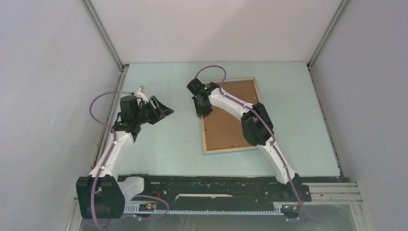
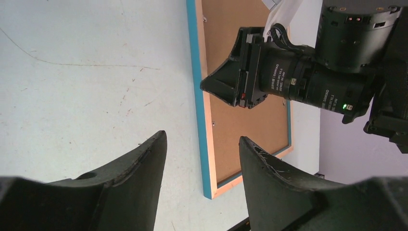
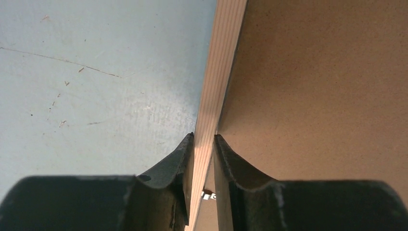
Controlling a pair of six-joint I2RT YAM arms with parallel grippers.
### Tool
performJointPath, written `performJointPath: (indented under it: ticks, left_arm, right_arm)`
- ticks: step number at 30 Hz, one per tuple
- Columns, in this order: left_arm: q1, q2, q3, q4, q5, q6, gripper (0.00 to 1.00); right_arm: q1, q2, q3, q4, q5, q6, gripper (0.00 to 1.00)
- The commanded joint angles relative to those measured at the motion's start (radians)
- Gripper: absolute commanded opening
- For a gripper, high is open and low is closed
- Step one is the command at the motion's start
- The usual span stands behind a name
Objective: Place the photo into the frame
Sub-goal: Install the photo frame at the center of the board, then adjust the photo frame at the center of the board.
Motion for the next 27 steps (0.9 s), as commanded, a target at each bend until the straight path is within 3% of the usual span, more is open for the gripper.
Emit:
performJointPath:
  ticks: [1,9,16,21,27]
  left_arm:
    - [0.02,-0.031,-0.008,0.018,0.008,0.025,0.62]
    - [0.032,-0.029,0.0,0.01,0.011,0.032,0.63]
    - [0.063,-0.016,0.02,0.011,0.017,0.025,0.63]
    - [0.107,0.028,-0.008,0.102,0.094,-0.059,0.63]
    - [0.167,0.082,-0.061,0.245,0.163,-0.194,0.63]
  right_arm:
    - [0.015,0.033,0.064,-0.035,0.06,-0.033,0.3]
    - [0.015,0.067,0.111,-0.045,0.06,-0.057,0.31]
    - [0.036,0.05,0.104,-0.05,0.097,-0.222,0.18]
    - [0.06,-0.015,-0.034,-0.036,0.103,-0.408,0.0]
    - [0.085,-0.189,-0.354,0.047,0.076,-0.548,0.0]
